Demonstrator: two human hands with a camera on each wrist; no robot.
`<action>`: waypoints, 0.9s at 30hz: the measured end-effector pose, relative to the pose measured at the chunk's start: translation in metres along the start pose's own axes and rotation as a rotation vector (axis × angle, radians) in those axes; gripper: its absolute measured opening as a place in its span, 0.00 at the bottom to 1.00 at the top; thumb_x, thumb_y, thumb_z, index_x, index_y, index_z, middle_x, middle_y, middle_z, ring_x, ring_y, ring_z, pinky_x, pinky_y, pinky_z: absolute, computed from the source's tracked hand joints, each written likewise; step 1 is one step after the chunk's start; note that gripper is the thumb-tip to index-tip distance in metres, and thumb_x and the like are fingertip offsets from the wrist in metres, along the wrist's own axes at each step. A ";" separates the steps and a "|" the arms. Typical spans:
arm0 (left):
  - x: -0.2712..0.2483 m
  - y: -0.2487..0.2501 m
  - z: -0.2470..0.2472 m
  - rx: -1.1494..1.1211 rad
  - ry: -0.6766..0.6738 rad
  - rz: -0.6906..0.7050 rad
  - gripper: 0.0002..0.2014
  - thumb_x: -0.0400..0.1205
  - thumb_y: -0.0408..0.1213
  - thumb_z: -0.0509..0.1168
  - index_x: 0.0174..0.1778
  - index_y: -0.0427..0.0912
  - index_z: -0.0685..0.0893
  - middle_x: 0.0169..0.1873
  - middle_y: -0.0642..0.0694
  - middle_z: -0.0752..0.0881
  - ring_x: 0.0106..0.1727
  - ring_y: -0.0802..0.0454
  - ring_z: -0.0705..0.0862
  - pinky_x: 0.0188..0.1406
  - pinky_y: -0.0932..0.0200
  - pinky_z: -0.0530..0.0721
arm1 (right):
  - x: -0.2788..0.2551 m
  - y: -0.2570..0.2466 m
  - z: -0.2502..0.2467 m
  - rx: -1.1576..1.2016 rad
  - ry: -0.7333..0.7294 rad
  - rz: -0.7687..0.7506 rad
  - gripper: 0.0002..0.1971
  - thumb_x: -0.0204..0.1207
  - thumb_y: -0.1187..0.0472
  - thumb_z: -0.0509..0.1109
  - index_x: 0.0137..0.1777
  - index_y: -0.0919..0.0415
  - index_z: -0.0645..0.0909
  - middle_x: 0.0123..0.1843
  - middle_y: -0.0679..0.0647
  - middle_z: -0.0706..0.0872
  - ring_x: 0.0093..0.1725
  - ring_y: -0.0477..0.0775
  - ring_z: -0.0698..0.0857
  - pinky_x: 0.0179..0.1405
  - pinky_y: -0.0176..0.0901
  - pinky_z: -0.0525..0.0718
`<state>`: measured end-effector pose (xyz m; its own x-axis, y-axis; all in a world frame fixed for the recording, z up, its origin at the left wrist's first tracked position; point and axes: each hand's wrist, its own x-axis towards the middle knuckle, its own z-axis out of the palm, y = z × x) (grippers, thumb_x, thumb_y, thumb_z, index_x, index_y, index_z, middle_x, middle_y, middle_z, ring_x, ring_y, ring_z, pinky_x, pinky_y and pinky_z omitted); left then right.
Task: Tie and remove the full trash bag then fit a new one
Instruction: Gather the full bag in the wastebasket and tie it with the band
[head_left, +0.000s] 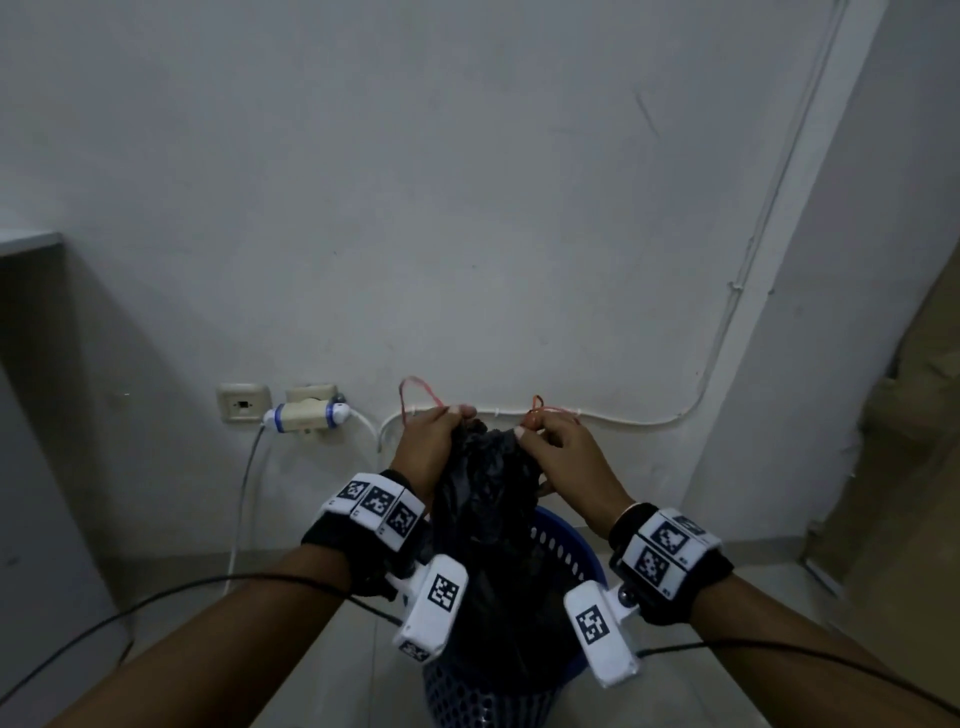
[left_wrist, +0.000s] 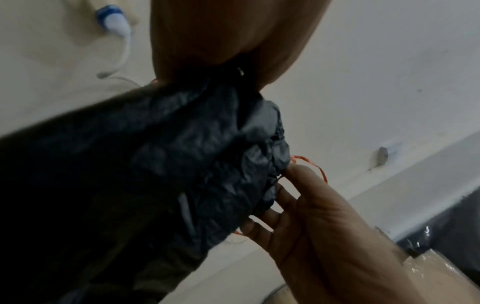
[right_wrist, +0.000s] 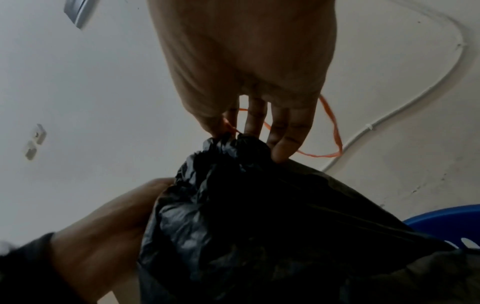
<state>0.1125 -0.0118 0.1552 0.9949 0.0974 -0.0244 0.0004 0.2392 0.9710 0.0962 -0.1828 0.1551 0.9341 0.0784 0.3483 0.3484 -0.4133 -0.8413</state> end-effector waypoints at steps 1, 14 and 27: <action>-0.004 0.007 0.006 -0.051 -0.012 0.039 0.11 0.86 0.31 0.57 0.50 0.31 0.84 0.46 0.35 0.88 0.44 0.45 0.86 0.50 0.51 0.85 | -0.001 0.000 0.000 -0.016 -0.021 0.001 0.08 0.81 0.54 0.69 0.40 0.52 0.81 0.47 0.48 0.81 0.46 0.59 0.86 0.49 0.58 0.88; -0.007 0.042 0.014 0.026 -0.170 0.261 0.20 0.90 0.42 0.51 0.51 0.32 0.83 0.27 0.46 0.77 0.32 0.47 0.78 0.38 0.54 0.80 | 0.000 -0.017 -0.004 0.066 0.103 0.010 0.12 0.84 0.62 0.62 0.46 0.68 0.84 0.38 0.48 0.86 0.39 0.40 0.84 0.44 0.28 0.80; -0.014 0.025 0.024 0.547 -0.264 0.412 0.14 0.90 0.44 0.51 0.46 0.43 0.78 0.33 0.53 0.77 0.34 0.54 0.75 0.35 0.59 0.74 | 0.015 -0.045 0.012 0.455 0.004 0.186 0.21 0.87 0.48 0.56 0.39 0.55 0.84 0.22 0.42 0.71 0.27 0.45 0.67 0.30 0.39 0.65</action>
<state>0.1012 -0.0304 0.1851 0.9163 -0.1768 0.3594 -0.3975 -0.2895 0.8708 0.0955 -0.1519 0.1930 0.9837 0.0374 0.1760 0.1755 0.0179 -0.9843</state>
